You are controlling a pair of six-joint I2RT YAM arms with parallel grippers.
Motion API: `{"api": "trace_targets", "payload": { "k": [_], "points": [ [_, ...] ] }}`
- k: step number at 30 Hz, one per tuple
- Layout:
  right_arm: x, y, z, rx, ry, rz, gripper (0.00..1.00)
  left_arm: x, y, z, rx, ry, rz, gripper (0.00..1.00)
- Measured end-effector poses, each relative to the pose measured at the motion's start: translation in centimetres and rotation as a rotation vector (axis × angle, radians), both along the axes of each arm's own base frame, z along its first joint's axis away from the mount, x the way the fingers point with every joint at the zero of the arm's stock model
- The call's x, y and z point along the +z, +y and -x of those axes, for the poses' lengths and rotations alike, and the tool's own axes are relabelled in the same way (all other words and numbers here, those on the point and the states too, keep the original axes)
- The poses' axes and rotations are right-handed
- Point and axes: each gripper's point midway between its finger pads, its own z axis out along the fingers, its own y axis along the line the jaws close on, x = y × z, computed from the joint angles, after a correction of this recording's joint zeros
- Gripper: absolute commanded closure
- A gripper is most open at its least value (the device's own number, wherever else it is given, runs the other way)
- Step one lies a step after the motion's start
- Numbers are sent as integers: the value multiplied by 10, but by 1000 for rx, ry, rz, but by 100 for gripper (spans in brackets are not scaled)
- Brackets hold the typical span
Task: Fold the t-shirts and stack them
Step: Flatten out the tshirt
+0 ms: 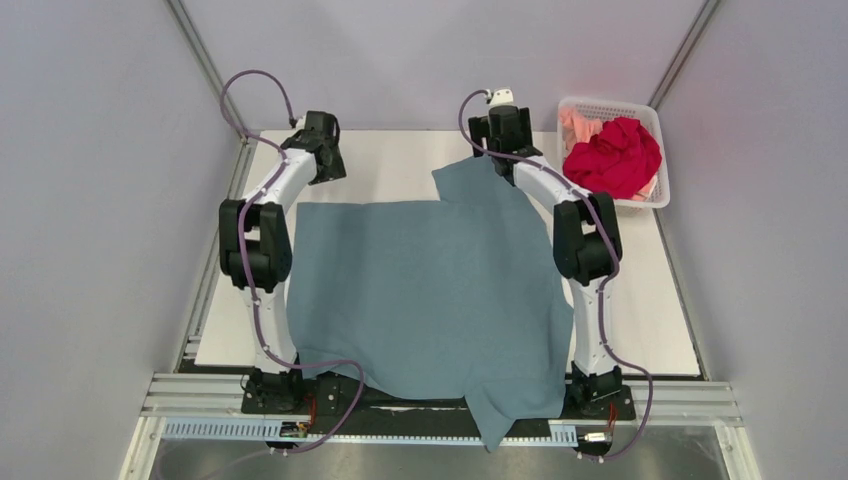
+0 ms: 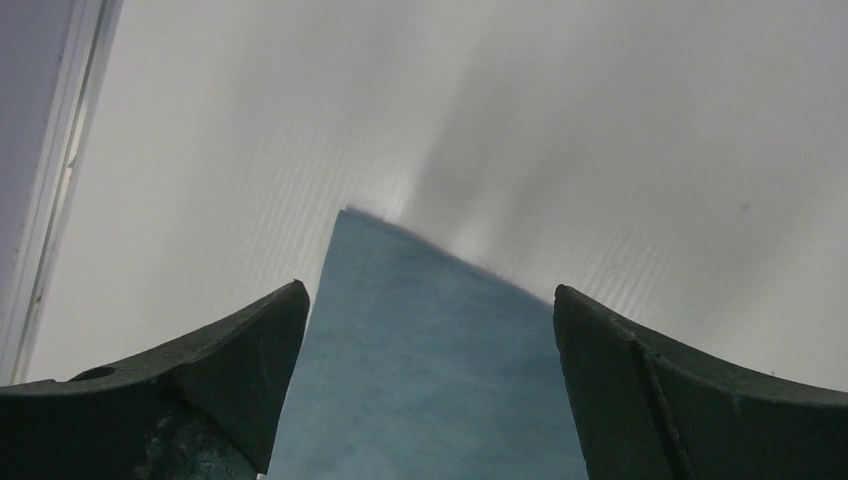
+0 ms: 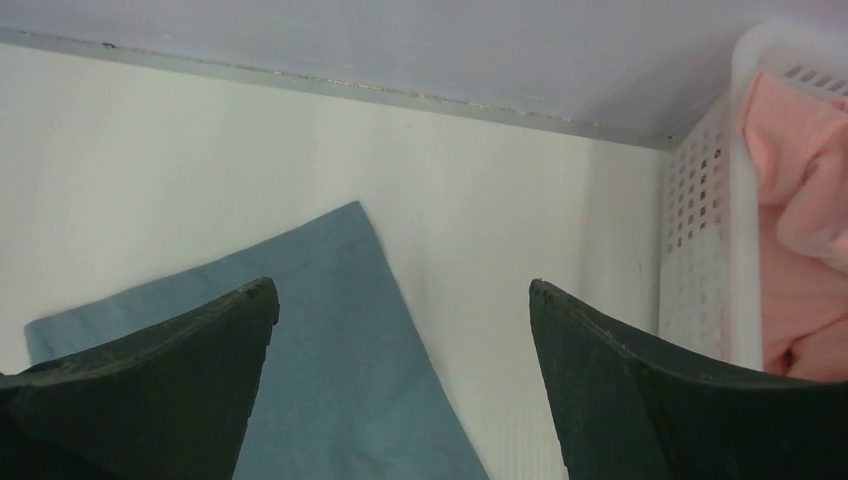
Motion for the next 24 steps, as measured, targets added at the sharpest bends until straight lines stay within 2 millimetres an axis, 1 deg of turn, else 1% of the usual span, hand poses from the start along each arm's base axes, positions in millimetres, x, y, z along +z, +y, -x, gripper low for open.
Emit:
{"api": "trace_targets", "payload": {
  "k": [2,4,7,9,10,12,13,14,16,18,19,21,24],
  "points": [
    [10,-1,6,-6,-4,-16,0,11,-5,4,-3,-18,33,0],
    [26,-4,23,-13,-4,-53,0,23,-10,15,-5,-36,71,0],
    [59,-7,66,-6,0,-149,0,39,-20,40,-10,-48,152,0],
    [78,-7,101,10,0,-235,0,42,-29,59,-20,-46,219,0],
    [82,-6,117,22,4,-274,0,39,-35,71,-29,-37,261,0],
    [78,-5,150,41,38,-346,0,22,-46,102,-38,9,344,0],
    [69,-4,165,49,68,-374,0,11,-51,115,-38,40,374,0],
    [55,-2,179,58,111,-399,0,-1,-55,128,-35,76,405,0],
    [21,2,200,63,210,-424,0,-30,-63,155,-22,165,459,0],
    [-21,2,225,55,337,-428,0,-49,-68,174,-7,229,492,0],
    [-42,2,238,49,404,-426,0,-55,-70,181,-1,249,503,0],
    [-70,1,256,32,501,-422,0,-63,-74,188,11,271,532,0],
    [-95,2,267,10,587,-422,0,-68,-81,186,9,276,568,0]
  ]
}}
